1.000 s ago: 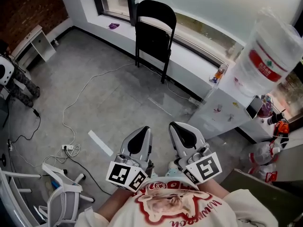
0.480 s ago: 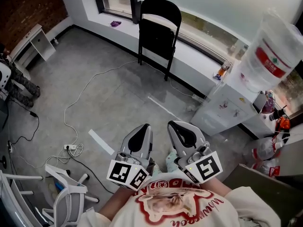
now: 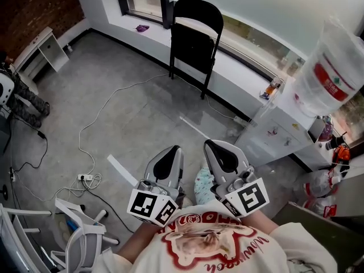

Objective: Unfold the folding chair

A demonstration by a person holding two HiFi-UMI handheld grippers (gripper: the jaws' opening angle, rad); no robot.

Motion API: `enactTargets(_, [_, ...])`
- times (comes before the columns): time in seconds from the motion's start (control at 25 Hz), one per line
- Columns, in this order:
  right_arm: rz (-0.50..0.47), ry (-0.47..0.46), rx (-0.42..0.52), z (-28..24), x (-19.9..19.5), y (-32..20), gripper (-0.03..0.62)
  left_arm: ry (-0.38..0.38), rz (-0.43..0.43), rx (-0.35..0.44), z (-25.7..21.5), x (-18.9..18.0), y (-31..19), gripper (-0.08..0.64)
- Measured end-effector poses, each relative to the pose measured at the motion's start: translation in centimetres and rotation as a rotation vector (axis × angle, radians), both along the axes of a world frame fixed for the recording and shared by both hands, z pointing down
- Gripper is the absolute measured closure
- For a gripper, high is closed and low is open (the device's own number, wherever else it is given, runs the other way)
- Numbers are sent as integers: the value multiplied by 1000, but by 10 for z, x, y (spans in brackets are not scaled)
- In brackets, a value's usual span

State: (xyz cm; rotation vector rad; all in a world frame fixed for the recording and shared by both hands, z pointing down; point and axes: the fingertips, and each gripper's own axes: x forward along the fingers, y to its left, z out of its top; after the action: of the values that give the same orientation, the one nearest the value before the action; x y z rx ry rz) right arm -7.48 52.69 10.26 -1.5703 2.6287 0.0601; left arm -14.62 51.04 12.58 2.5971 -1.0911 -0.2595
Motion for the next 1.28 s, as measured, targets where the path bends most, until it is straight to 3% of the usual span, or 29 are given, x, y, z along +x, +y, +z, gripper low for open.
enactTargets(0.2, [-7,-6,4,0,6,-28,566,-5,-15,-3,1,4,-28,560])
enactTargets(0.56, [2,-26,-8,10,42,-92,566,-31,8,-12,9,42,-89,560])
enactTargets(1.0, [19,-54,2,2,108,-181,566,-48,56,-23,9,114,-174,560])
enactTargets(1.28, [18,-68,12,-1,146,-229,566,-66,42,-12,4,147,-223,560])
